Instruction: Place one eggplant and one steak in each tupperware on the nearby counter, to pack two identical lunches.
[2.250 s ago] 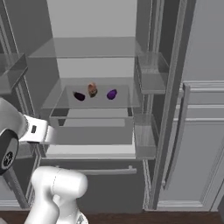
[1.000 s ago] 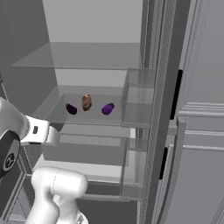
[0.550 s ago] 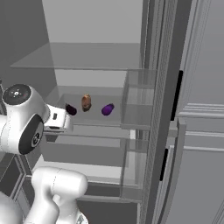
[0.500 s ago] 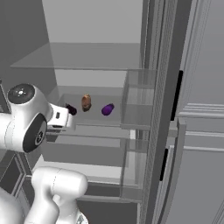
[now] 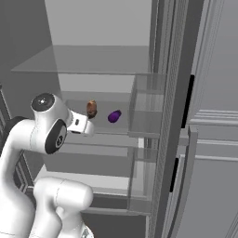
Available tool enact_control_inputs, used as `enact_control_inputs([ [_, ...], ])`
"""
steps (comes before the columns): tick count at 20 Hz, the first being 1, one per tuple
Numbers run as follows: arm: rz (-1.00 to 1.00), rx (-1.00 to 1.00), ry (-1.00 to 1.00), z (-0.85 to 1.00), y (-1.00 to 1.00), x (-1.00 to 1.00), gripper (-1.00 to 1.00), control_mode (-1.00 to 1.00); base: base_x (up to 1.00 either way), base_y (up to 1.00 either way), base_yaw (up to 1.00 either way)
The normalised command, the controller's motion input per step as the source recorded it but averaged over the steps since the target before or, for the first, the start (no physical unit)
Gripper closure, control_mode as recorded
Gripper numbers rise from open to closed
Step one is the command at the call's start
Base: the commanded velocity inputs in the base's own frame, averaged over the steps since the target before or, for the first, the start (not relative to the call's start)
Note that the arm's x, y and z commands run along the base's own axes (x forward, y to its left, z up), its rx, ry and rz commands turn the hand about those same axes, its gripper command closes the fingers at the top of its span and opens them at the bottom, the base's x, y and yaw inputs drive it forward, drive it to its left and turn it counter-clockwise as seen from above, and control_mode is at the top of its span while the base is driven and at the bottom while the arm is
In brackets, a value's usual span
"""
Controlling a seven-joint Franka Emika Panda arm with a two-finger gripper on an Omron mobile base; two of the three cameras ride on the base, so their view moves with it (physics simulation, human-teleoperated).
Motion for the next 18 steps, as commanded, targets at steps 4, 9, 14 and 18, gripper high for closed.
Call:
enact_control_inputs([
  [4, -0.08, 0.0, 0.0, -0.11, -0.16, 0.89, -1.0, -1.0, 0.0, 0.0, 0.0],
  [9, 0.0, 0.02, 0.0, -0.05, -0.23, 0.79, -1.0, -1.0, 0.0, 0.0, 0.0],
  [14, 0.0, 0.01, 0.03, -0.11, -0.1, 0.72, -1.0, -1.0, 0.0, 0.0, 0.0],
  [18, 0.0, 0.0, 0.02, -0.14, -0.12, 0.75, -1.0, -1.0, 0.0, 0.0, 0.0],
])
